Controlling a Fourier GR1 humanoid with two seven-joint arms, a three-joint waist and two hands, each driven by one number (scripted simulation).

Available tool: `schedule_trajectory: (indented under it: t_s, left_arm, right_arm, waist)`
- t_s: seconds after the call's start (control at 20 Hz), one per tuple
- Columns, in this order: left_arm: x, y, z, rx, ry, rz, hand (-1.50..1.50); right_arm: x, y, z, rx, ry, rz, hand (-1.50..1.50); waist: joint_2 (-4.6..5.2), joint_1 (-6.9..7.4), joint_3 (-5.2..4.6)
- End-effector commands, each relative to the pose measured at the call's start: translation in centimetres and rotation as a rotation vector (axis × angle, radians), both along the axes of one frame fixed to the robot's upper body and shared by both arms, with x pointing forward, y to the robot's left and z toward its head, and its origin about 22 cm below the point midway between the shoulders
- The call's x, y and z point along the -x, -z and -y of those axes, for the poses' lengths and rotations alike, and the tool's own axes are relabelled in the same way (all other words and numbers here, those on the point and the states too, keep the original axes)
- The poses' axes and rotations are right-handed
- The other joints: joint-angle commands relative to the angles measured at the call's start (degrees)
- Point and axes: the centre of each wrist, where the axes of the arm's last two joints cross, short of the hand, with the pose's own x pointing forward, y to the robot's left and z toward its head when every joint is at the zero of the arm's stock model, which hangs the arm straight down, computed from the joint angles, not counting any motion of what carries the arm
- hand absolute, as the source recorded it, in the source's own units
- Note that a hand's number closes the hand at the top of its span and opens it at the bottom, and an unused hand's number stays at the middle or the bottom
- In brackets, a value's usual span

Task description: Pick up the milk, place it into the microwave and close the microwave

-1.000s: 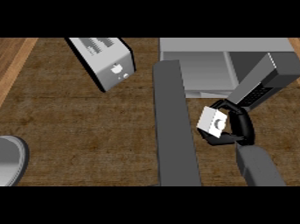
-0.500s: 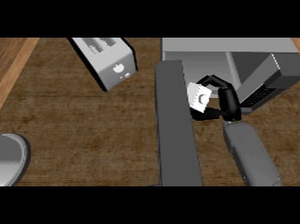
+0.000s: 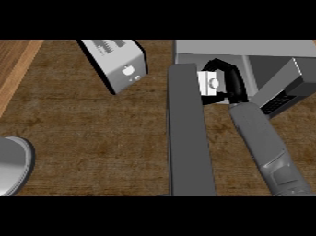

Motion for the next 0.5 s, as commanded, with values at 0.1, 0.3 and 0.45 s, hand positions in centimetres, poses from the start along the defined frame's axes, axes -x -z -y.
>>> schedule_trajectory:
  t_s: [0.1, 0.3, 0.45]
  left_arm:
    - [-1.1, 0.6, -0.5, -0.005, 0.020, 0.004, -1.50]
    - [-1.2, 0.2, -0.4, 0.007, 0.036, 0.016, -1.50]
    - [-1.5, 0.6, -0.6, -0.006, 0.044, 0.020, -1.50]
  right_arm:
    - [-1.9, -1.4, 1.7, 0.064, 0.107, 0.014, 1.50]
    - [-2.5, -1.8, 0.6, 0.074, 0.161, 0.024, 1.50]
    - [-3.1, -3.1, 1.9, 0.138, 0.259, 0.078, 1.50]
  waist:
    - [1.08, 1.95, 0.08]
    - [1.16, 2.53, 0.11]
    - [1.81, 3.68, 0.10]
